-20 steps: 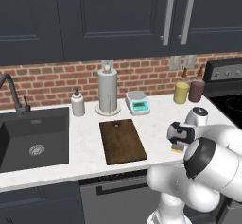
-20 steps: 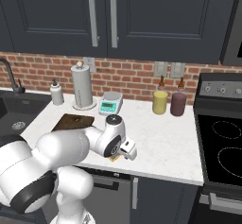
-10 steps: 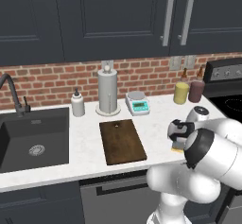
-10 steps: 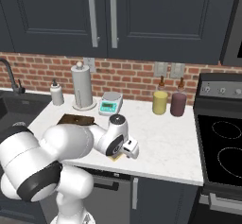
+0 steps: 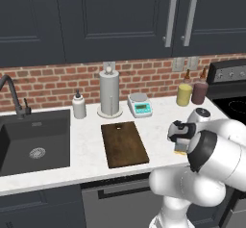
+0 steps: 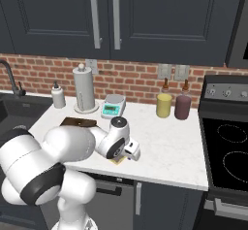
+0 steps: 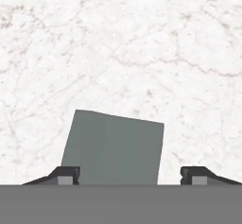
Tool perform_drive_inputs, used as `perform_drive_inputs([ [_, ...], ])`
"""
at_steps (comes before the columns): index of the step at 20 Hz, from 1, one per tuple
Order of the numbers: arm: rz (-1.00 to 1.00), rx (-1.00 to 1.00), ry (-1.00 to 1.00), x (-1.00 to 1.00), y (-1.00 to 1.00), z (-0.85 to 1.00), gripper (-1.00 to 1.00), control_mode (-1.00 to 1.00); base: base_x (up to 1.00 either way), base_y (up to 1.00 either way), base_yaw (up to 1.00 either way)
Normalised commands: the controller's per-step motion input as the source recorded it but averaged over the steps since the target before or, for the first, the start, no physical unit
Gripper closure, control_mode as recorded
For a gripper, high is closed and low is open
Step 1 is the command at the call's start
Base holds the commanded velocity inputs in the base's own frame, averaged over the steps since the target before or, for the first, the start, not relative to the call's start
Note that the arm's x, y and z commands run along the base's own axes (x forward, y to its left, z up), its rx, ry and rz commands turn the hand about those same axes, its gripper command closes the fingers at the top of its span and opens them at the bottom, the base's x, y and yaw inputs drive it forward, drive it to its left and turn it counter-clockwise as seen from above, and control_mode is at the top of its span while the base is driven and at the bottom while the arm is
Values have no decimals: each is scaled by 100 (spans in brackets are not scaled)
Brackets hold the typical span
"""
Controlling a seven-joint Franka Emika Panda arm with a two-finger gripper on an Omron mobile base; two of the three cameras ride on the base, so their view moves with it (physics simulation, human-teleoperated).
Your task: Pick up the sponge from the counter and clean the cutting board by briefly scrubbing or pressing down on the cutting board. Once finished, release the sponge.
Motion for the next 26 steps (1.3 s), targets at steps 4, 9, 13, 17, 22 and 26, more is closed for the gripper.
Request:
perform_drive_inputs([
  [4, 2, 0, -3, 0, 28, -41, -100, -100, 0, 0, 0],
  [9, 4, 0, -2, 0, 19, -31, -100, -100, 0, 0, 0],
  [13, 5, 0, 0, 0, 23, -16, -100, -100, 0, 0, 0],
  [17, 4, 0, 0, 0, 31, -10, -100, -100, 0, 0, 0],
  [22, 2, 0, 0, 0, 41, -3, -100, -100, 0, 0, 0],
  [26, 0, 0, 0, 0, 44, -5, -100, -100, 0, 0, 0],
])
